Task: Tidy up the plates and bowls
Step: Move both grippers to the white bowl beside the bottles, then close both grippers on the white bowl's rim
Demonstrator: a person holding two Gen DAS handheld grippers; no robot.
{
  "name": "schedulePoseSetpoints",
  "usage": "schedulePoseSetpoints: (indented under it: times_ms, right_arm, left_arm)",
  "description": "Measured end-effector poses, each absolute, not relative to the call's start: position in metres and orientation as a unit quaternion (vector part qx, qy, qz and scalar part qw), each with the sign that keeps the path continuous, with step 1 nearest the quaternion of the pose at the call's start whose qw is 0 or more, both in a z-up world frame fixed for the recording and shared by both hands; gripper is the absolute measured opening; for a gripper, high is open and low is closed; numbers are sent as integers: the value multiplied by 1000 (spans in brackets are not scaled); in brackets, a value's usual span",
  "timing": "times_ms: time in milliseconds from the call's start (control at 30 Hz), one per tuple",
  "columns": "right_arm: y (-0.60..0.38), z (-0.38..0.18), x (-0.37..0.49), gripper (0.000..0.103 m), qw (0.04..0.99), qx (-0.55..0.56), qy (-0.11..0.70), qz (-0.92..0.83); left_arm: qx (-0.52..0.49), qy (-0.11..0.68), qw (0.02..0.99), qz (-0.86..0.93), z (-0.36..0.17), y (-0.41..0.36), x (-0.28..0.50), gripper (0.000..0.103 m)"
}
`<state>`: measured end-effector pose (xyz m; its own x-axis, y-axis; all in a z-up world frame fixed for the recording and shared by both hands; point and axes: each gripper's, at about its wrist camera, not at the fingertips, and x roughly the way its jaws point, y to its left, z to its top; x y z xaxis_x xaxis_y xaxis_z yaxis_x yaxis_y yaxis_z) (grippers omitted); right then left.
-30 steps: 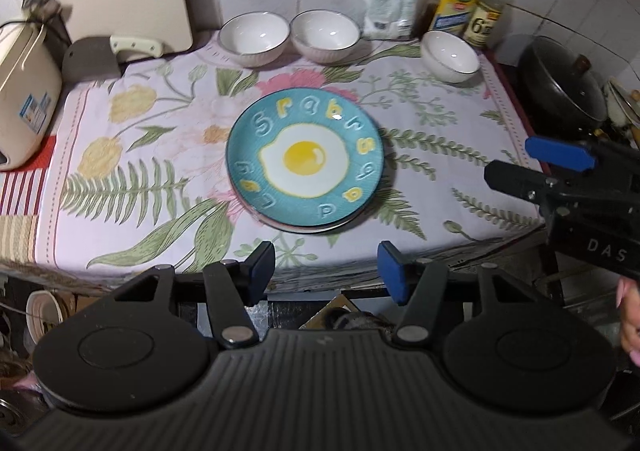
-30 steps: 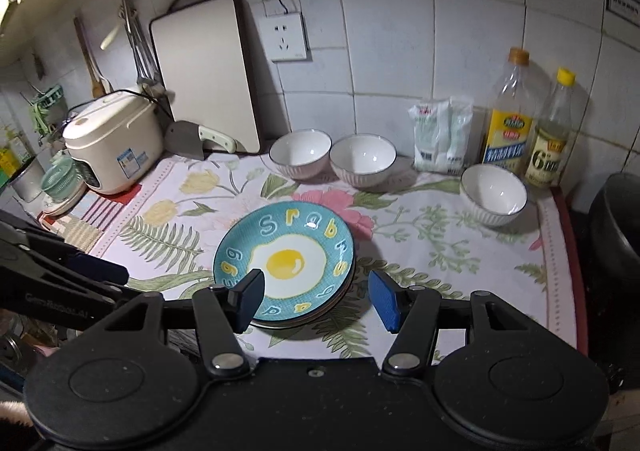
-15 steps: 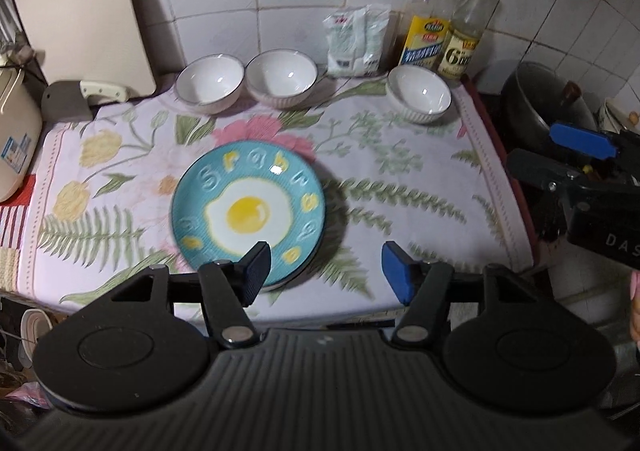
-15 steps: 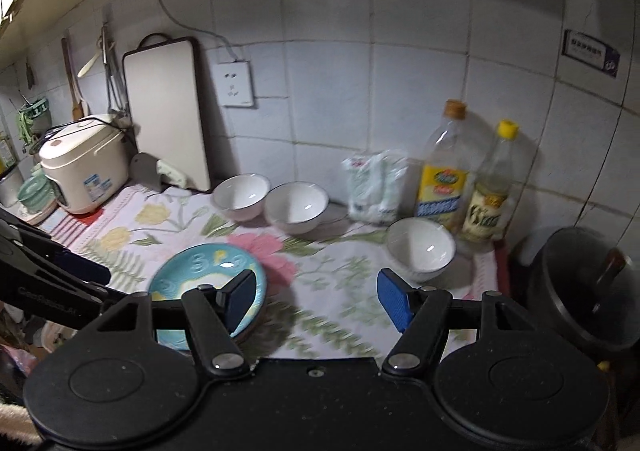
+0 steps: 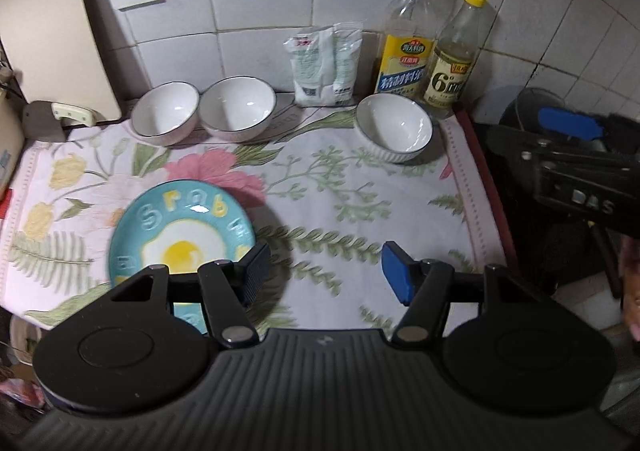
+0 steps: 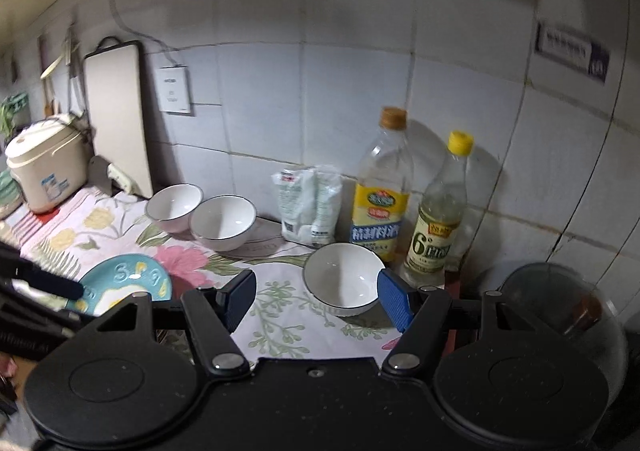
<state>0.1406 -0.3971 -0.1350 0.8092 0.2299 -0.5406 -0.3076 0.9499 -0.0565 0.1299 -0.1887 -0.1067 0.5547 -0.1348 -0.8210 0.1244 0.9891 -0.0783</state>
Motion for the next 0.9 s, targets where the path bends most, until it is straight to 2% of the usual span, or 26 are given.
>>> schedulePoseSetpoints:
  times_ms: [533,900]
  right_arm:
    - [-448,-196,245,71,928,80,357,73]
    - [-456,-243,301,68,908,102,398,82]
  left_arm:
    - [-67,420,905,-16,-156,-228,216,60]
    - [-91,429,898,-14,-186,-240,267,59]
